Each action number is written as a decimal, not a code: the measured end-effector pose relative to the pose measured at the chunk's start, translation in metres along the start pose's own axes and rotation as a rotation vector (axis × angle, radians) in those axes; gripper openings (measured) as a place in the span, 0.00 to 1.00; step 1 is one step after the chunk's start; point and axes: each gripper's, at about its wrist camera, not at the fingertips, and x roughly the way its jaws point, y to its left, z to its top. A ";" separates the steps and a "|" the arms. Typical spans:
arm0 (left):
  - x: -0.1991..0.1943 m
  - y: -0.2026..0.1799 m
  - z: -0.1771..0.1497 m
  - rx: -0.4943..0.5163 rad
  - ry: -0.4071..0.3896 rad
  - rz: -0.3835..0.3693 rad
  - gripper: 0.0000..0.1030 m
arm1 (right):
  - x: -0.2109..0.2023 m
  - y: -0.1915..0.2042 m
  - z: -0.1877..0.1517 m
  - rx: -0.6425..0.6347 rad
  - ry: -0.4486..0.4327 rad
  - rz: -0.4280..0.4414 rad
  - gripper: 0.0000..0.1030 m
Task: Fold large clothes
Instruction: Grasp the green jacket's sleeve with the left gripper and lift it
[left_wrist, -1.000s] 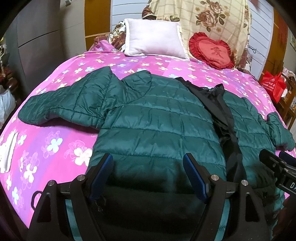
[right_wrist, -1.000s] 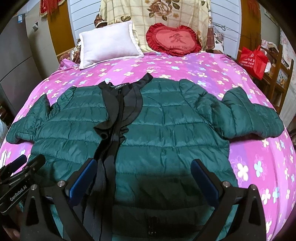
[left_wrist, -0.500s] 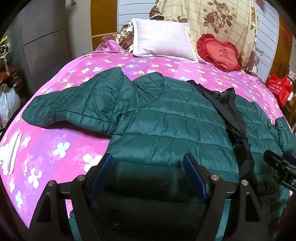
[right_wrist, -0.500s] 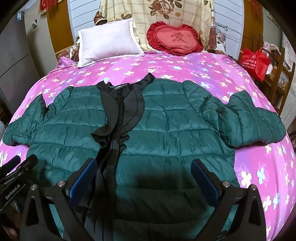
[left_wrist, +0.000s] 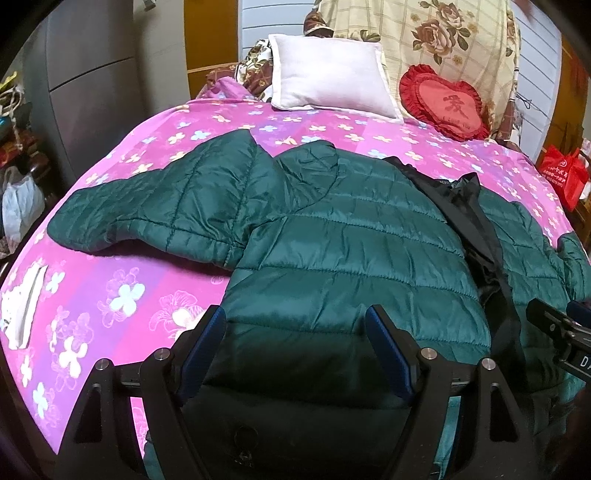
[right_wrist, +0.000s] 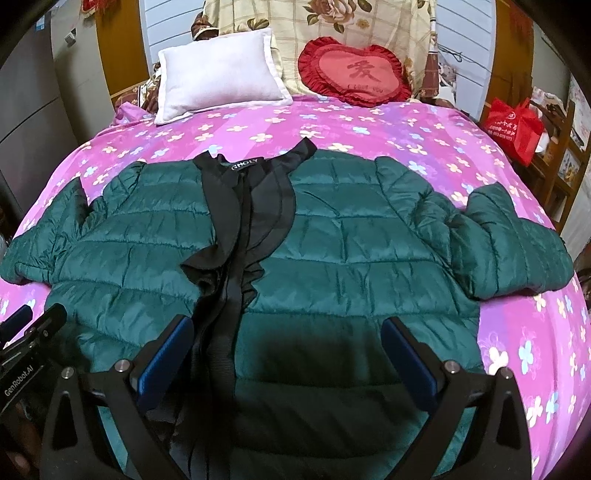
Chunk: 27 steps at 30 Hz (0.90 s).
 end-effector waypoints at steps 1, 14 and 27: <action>0.000 0.002 0.001 -0.005 0.001 -0.005 0.49 | 0.001 0.000 0.000 -0.003 0.003 -0.004 1.00; 0.013 0.100 0.037 -0.142 -0.001 0.097 0.49 | 0.020 -0.006 0.006 0.032 0.021 0.013 1.00; 0.030 0.195 0.055 -0.222 -0.029 0.263 0.49 | 0.030 0.003 0.009 -0.001 0.034 0.013 1.00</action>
